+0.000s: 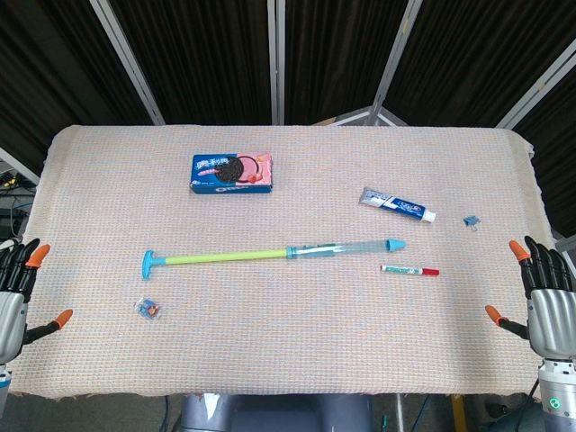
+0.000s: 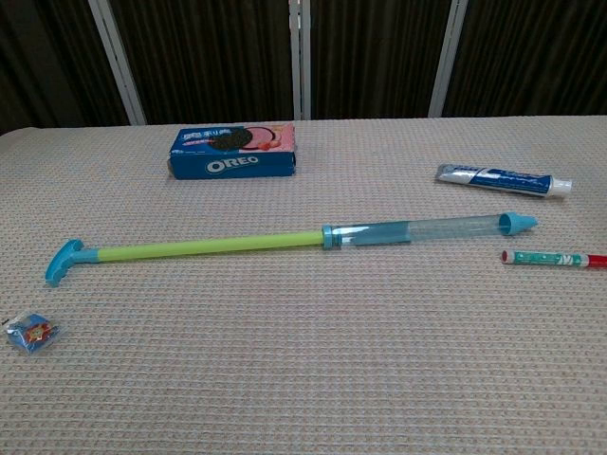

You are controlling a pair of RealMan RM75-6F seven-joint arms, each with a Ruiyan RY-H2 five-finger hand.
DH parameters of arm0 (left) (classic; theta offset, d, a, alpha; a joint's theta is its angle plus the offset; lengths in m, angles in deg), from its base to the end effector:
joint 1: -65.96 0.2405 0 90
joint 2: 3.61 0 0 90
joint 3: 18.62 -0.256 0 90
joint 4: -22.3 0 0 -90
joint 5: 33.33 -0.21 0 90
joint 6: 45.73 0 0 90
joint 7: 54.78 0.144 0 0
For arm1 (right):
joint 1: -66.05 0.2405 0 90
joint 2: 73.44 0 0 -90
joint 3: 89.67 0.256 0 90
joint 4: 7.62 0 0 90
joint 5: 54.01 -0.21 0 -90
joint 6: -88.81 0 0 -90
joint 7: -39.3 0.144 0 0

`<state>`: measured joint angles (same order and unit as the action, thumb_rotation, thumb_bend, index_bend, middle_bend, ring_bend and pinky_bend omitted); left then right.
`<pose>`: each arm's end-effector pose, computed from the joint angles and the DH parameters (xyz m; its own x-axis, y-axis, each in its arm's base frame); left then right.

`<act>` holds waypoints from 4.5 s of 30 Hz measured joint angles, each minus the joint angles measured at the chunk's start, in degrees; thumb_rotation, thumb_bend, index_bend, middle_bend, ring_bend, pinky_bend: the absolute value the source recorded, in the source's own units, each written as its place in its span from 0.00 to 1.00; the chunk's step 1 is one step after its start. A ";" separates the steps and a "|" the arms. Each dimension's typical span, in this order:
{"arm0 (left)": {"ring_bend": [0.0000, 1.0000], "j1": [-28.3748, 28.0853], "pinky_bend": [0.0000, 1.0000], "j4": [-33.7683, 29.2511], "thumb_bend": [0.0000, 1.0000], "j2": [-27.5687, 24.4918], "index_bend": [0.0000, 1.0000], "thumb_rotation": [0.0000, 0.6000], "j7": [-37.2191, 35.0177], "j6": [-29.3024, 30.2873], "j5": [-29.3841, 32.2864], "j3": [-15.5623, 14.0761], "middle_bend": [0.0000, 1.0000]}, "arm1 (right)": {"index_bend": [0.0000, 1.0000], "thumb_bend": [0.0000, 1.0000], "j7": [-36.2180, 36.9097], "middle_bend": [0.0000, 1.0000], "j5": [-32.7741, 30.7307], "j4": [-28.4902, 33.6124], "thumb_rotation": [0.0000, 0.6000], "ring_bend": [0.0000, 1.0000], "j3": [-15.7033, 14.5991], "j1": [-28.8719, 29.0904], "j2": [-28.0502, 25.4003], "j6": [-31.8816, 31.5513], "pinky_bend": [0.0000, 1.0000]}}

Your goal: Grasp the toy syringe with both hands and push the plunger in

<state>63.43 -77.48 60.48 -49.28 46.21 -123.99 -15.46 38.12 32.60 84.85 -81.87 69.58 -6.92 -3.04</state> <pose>-0.2750 0.1671 0.1623 0.3623 -0.1058 0.9261 0.9279 -0.0533 -0.3691 -0.2968 -0.1889 0.1735 0.3629 0.1890 0.9124 -0.9291 -0.0010 0.3698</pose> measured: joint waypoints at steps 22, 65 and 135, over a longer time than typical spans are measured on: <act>0.00 -2.90 0.00 -0.90 0.00 0.77 0.00 1.00 2.24 -6.51 4.36 0.56 0.00 | 0.00 0.00 -1.64 0.93 -1.10 -0.64 1.00 0.98 3.22 13.39 0.00 18.07 0.98; 0.00 -5.69 0.00 1.44 0.00 4.24 0.00 1.00 7.11 -11.65 12.52 1.43 0.00 | 0.43 0.25 -20.21 1.00 -25.89 -25.20 1.00 1.00 2.20 43.47 22.41 50.74 1.00; 0.90 -28.60 1.00 27.26 0.37 21.92 0.46 1.00 -0.87 -44.63 26.82 5.83 0.96 | 0.63 0.37 -31.80 1.00 -37.49 -12.87 1.00 1.00 -1.38 44.45 18.58 43.67 1.00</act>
<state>34.82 -50.22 82.40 -50.15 1.58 -97.17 -9.64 6.32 -4.89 71.98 -83.25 114.03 11.66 40.63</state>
